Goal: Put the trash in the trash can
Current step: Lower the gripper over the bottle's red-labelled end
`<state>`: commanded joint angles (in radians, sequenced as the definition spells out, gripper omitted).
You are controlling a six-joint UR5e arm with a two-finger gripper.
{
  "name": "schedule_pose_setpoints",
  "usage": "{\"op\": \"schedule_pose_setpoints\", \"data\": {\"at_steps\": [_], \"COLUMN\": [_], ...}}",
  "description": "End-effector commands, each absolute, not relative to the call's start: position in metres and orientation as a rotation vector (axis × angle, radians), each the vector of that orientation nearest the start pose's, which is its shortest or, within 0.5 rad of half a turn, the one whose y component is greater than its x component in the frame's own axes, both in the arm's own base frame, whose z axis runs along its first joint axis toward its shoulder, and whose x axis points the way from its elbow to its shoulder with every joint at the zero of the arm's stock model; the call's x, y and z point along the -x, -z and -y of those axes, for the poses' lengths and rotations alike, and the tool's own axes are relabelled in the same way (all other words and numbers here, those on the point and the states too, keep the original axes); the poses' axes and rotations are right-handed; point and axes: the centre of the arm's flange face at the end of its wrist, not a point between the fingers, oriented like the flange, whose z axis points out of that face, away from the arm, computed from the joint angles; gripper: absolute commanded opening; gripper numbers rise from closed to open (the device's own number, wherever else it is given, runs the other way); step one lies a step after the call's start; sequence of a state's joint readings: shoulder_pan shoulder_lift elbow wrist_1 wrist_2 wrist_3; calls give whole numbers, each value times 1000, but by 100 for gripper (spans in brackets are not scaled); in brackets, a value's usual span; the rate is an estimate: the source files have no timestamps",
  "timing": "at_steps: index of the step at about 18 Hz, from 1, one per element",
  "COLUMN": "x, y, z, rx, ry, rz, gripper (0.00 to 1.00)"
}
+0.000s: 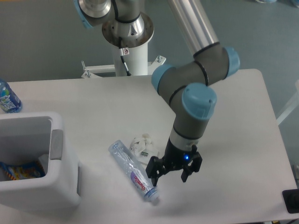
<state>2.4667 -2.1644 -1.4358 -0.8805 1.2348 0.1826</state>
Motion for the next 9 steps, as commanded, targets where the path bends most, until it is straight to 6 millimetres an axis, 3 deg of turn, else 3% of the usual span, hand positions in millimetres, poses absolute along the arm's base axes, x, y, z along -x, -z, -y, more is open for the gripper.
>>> {"op": "schedule_pose_setpoints", "data": {"at_steps": [9], "x": [404], "y": [-231], "z": [-594], "rx": [2742], "ry": [176], "rz": [913], "gripper": [100]}}
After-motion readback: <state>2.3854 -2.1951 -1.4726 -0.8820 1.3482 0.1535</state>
